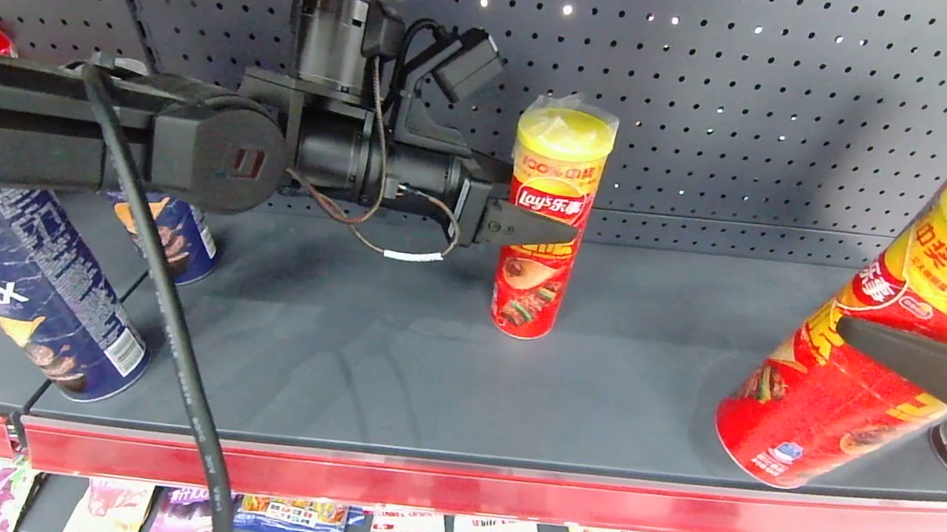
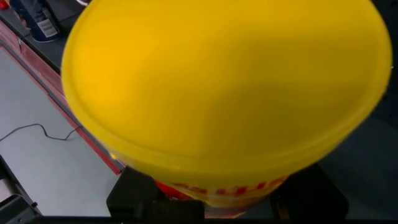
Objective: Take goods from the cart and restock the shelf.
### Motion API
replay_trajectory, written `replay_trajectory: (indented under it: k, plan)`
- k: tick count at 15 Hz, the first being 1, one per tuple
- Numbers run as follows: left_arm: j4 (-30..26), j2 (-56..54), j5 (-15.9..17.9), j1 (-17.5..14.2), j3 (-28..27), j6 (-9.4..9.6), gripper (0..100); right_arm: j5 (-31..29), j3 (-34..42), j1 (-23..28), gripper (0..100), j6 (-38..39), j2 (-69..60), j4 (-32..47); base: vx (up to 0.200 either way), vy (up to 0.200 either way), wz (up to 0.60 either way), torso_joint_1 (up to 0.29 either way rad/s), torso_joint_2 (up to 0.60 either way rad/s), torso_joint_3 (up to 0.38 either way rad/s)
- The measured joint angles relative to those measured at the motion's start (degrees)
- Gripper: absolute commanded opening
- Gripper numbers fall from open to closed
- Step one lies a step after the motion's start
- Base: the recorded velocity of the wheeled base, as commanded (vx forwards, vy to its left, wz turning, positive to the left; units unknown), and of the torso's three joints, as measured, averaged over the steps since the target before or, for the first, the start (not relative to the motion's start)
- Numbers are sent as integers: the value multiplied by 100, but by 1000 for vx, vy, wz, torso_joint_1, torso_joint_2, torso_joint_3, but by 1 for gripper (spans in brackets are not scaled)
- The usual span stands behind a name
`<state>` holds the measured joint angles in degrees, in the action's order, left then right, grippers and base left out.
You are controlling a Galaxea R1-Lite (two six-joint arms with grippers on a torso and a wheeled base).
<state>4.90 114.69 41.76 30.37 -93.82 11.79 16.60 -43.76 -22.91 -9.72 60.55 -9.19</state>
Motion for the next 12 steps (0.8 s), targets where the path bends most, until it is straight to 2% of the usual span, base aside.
replay_trajectory:
  k: [3,6,7,10,12]
  plan:
    - [-4,107,-20,11,-113,-24,0,-2,0,0,0,-2,0,-2,0,0,0,0,0,0]
    - [-9,135,-41,182,-161,-304,0,0,-2,0,0,-2,0,0,0,0,0,0,0,0]
    - [-1,111,-39,213,-146,-321,0,0,-4,0,0,-2,2,-2,0,0,0,0,0,0]
    - [0,-35,-46,232,51,-323,0,-2,-4,0,0,-2,2,-2,0,0,0,0,0,0]
    - [2,-273,-28,243,455,-321,0,-2,-11,0,0,-2,-2,-2,0,0,0,0,0,0]
